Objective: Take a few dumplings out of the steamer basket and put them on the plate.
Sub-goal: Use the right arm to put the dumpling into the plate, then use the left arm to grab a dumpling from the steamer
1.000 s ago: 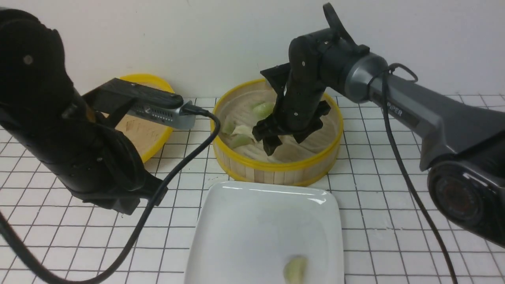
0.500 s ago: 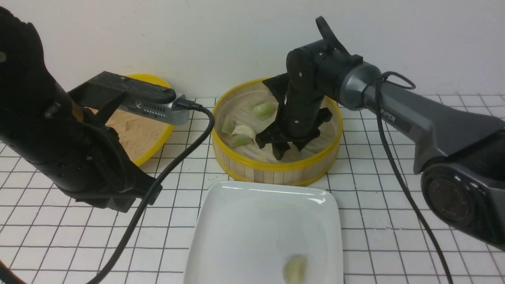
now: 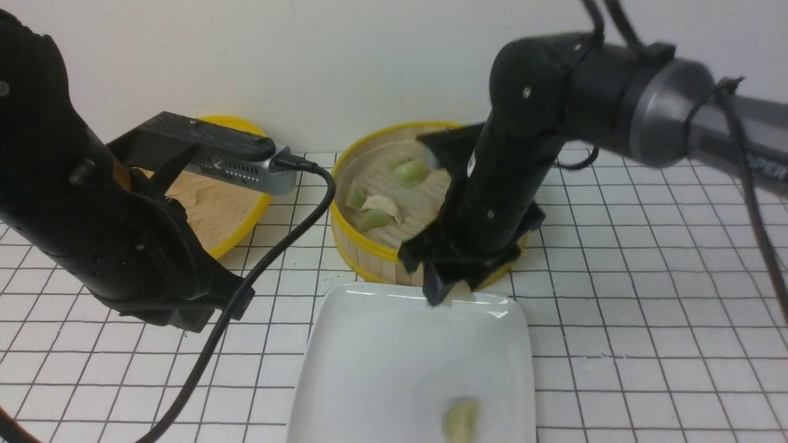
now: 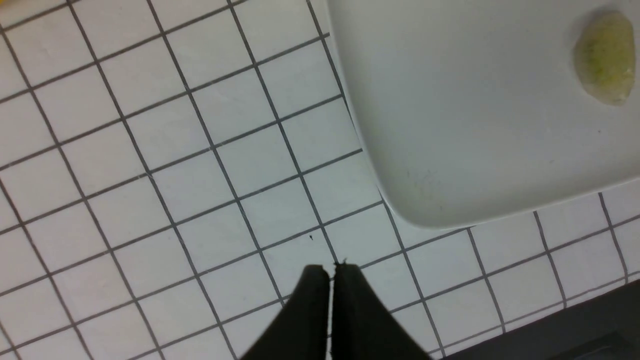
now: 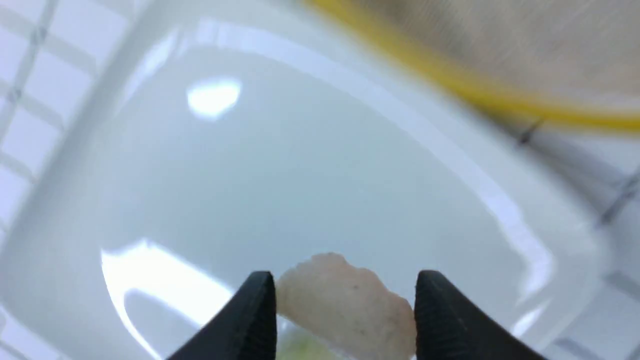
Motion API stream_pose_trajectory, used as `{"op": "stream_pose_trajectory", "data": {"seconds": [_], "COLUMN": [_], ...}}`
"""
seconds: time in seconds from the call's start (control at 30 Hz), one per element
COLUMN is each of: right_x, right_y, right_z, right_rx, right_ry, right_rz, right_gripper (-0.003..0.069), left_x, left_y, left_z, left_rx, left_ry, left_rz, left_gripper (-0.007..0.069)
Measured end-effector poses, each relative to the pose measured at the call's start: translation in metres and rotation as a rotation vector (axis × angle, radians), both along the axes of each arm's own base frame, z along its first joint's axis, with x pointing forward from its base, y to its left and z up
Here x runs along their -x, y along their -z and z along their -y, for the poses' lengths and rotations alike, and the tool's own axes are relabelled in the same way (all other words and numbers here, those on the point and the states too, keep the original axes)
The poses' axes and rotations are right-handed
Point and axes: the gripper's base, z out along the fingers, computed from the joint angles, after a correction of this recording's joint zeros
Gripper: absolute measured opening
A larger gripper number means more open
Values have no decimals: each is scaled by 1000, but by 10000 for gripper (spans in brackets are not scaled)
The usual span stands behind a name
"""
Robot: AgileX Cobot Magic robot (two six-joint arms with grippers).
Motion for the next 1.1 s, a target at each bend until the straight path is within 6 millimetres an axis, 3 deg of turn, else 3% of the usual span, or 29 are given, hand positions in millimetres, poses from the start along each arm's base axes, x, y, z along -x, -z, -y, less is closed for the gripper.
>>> {"op": "stream_pose_trajectory", "data": {"seconds": [0.13, 0.2, 0.37, 0.5, 0.57, 0.73, 0.9, 0.97, 1.1], "right_x": [15, 13, 4, 2, 9, 51, 117, 144, 196], "right_y": [41, 48, 40, 25, 6, -55, -117, -134, -158], "right_z": [-16, -18, -18, -16, -10, 29, 85, 105, 144], "right_rx": [61, 69, 107, 109, 96, 79, 10, -41, -189], "right_ry": [-71, -69, -54, -63, -63, -63, 0, 32, 96], "right_rz": [-74, -70, -22, 34, 66, 179, 322, 372, 494], "right_gripper": [326, 356, 563, 617, 595, 382, 63, 15, -13], "left_x": [1, 1, 1, 1, 0, -1, -16, -30, -78], "left_y": [0, 0, 0, 0, 0, -1, -7, -11, -19], "left_z": [2, 2, 2, 2, 3, 5, 12, 20, 44], "left_rx": [21, 23, 25, 26, 31, 54, 104, 119, 143], "left_ry": [-1, -1, -1, -1, -2, -3, 30, 56, 131], "left_rz": [-9, -10, -12, -12, -4, 16, 121, 145, 189], "left_gripper": [-6, -6, -6, -6, -6, -6, -6, -6, -6]}}
